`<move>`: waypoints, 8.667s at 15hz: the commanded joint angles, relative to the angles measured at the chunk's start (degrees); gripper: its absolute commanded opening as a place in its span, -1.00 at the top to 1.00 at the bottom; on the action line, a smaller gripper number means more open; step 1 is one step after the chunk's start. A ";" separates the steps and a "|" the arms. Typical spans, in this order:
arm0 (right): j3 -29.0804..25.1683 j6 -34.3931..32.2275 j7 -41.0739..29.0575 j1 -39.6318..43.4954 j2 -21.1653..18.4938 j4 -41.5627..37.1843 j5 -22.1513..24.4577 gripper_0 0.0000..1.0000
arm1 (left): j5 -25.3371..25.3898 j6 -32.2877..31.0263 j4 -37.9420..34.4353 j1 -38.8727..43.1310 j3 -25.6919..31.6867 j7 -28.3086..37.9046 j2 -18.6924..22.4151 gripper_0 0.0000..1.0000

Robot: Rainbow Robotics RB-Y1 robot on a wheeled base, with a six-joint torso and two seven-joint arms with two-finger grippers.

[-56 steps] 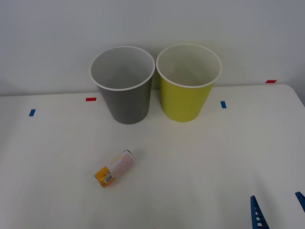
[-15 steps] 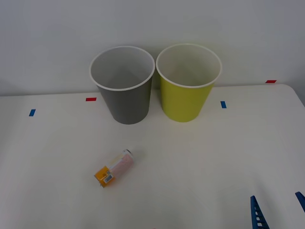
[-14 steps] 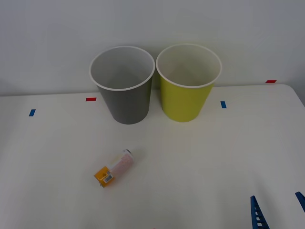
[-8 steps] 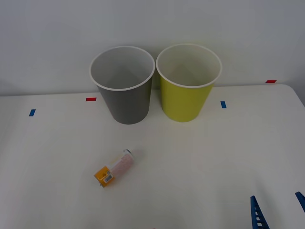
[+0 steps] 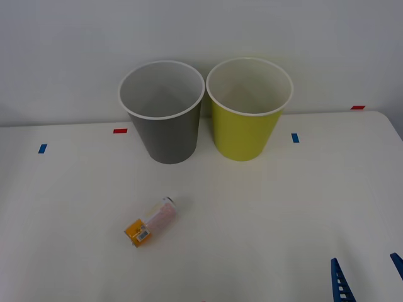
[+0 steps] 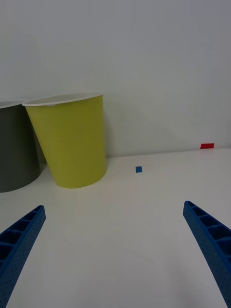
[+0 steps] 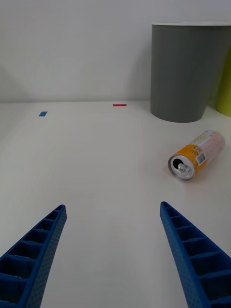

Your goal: Put cans in the gray bin and PET bottles in the light green bin.

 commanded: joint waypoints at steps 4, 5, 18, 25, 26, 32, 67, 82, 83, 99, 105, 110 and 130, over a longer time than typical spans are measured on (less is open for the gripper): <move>0.00 0.00 0.00 0.00 0.00 -0.01 0.00 -1.00 | -0.09 -0.11 0.08 0.00 0.00 -0.08 0.12 -1.00; 0.00 0.00 0.00 0.00 0.00 -0.01 0.00 -1.00 | -0.09 -0.02 -0.01 0.00 0.00 -0.08 0.48 -1.00; 0.00 0.00 0.00 0.00 0.00 -0.01 0.00 -1.00 | 1.23 16.33 -3.79 -16.70 -1.93 -0.60 23.59 -1.00; 0.00 0.00 0.00 0.00 0.00 -0.01 0.00 -1.00 | 1.23 28.54 -7.57 -24.61 -8.17 -0.52 31.77 -1.00; 0.00 0.00 0.00 0.00 0.00 -0.01 0.00 -1.00 | 1.05 31.44 -9.15 -25.14 -8.61 -0.52 32.73 -1.00; 0.00 0.00 0.00 0.00 0.00 -0.01 0.00 -1.00 | 1.41 51.84 -18.29 -32.08 -15.38 -0.43 39.41 -1.00; 0.00 0.00 0.00 0.00 0.00 -0.01 0.00 -1.00 | 17.31 103.95 -31.21 -54.50 -21.44 -20.20 34.84 -1.00; 0.00 0.00 0.00 0.00 0.00 -0.01 0.00 -1.00 | 37.53 133.84 -34.90 -66.19 -15.73 -46.48 27.46 -1.00; 0.00 0.00 0.00 0.00 0.00 -0.01 0.00 -1.00 | 37.70 133.93 -34.11 -66.19 -15.73 -48.77 25.70 -1.00; 0.00 0.00 0.00 0.00 0.00 -0.01 0.00 -1.00 | 35.95 142.80 -24.09 -76.29 -21.09 -45.52 18.76 -1.00; 0.00 0.00 0.00 0.00 0.00 -0.01 0.00 -1.00 | 36.12 142.71 -18.29 -81.74 -25.40 -38.31 18.41 -1.00; 0.00 0.00 0.00 0.00 0.00 -0.01 0.00 -1.00 | 35.77 141.66 -15.92 -82.36 -26.98 -37.87 17.70 -1.00; 0.00 0.00 0.00 0.00 0.00 -0.01 0.00 -1.00 | 35.95 143.33 -1.77 -89.83 -29.44 -32.60 13.13 -1.00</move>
